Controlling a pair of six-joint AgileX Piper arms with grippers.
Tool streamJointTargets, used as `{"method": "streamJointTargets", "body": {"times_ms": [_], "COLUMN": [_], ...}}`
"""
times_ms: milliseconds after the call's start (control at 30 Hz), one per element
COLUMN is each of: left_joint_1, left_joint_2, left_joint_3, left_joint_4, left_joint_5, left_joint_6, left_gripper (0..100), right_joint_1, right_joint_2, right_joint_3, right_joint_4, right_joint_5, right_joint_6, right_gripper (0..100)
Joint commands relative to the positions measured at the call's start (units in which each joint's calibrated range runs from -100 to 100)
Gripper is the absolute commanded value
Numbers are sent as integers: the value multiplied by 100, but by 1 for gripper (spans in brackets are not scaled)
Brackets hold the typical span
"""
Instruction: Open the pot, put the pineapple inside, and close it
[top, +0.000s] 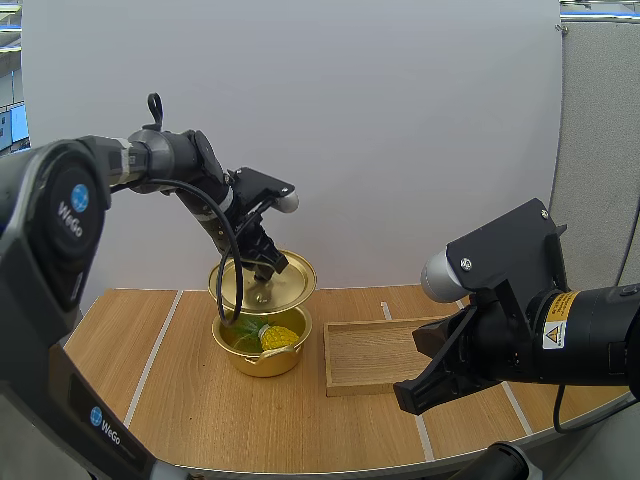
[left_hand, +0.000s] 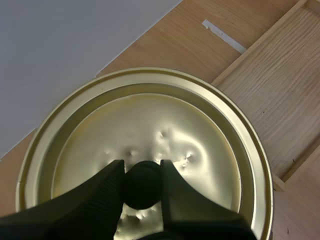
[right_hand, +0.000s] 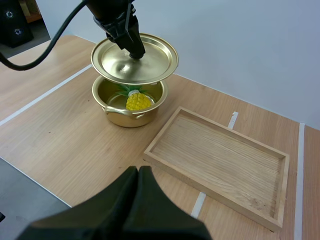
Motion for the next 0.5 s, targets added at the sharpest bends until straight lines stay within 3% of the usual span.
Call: {"method": "streamJointTargets", "body": {"times_ms": [0, 267, 467], "left_joint_1": [-3, -3, -3], "left_joint_2": [19, 19, 22], "left_joint_3": [88, 624, 624], "left_joint_4": [-169, -169, -220], "left_joint_5": [-214, -1045, -1002], "left_joint_6": [96, 257, 342], "left_gripper": [0, 0, 0], "right_joint_1": [-22, -22, -22], "right_joint_2": [-42, -42, -42], "right_joint_3": [3, 3, 3], "right_joint_4": [-34, -34, -34], "right_joint_5": [0, 0, 0], "right_joint_6": [-29, -29, -29], "right_gripper": [0, 0, 0]}}
